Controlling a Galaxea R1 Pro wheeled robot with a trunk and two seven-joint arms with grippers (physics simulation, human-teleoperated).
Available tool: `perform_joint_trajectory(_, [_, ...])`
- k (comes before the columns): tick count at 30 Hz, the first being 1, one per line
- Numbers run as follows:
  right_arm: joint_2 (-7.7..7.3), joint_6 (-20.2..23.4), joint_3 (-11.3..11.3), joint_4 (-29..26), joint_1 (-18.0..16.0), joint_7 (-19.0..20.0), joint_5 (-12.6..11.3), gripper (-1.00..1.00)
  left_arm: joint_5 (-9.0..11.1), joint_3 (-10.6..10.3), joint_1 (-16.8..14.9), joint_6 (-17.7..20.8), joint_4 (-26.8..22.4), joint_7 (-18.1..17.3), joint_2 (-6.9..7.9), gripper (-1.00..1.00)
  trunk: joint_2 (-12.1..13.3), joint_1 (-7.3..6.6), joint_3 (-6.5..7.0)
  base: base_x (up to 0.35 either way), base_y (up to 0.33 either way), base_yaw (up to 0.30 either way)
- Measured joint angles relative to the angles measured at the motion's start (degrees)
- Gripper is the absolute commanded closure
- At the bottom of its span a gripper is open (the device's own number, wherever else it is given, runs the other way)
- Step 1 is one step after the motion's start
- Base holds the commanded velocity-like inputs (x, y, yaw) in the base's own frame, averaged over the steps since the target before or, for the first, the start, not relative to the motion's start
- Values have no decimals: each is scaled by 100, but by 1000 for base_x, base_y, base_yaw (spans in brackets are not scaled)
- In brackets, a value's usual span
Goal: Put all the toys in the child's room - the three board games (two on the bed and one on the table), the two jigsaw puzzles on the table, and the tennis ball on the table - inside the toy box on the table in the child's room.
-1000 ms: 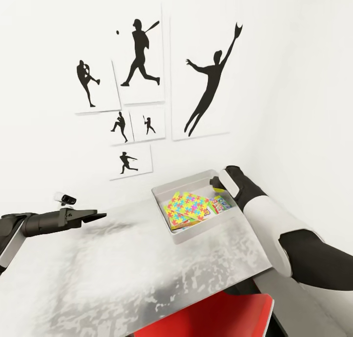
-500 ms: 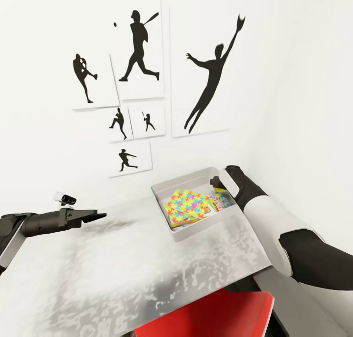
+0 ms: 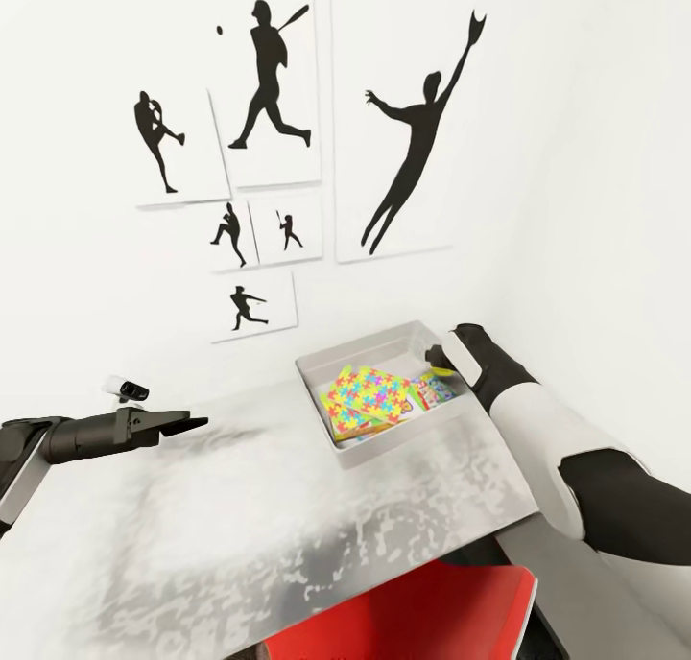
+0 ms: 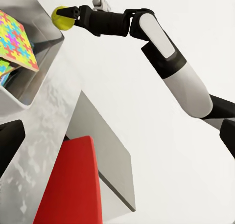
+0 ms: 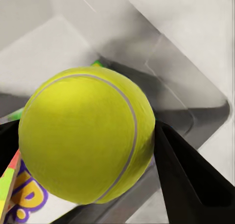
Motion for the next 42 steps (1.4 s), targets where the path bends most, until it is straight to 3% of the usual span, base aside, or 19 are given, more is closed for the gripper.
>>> perform_joint_trajectory(26, [-37,6,9,-1,0,9,8,100,0,-2,0,0,0,-3,26,-100,0,0,-221,0,0,0])
perform_joint_trajectory(38, [-35,36,2,-1,0,17,9,100,0,1,0,1,0,-3,27,-100,-1,0,-231,0,0,0])
perform_joint_trajectory(39, [-35,39,2,-1,0,17,9,-100,0,0,0,1,0,-3,27,-100,-1,0,-231,0,0,0])
perform_joint_trajectory(42, [-35,34,6,-1,0,8,-7,-100,0,-3,0,0,0,-3,27,-100,-1,0,-231,0,0,0])
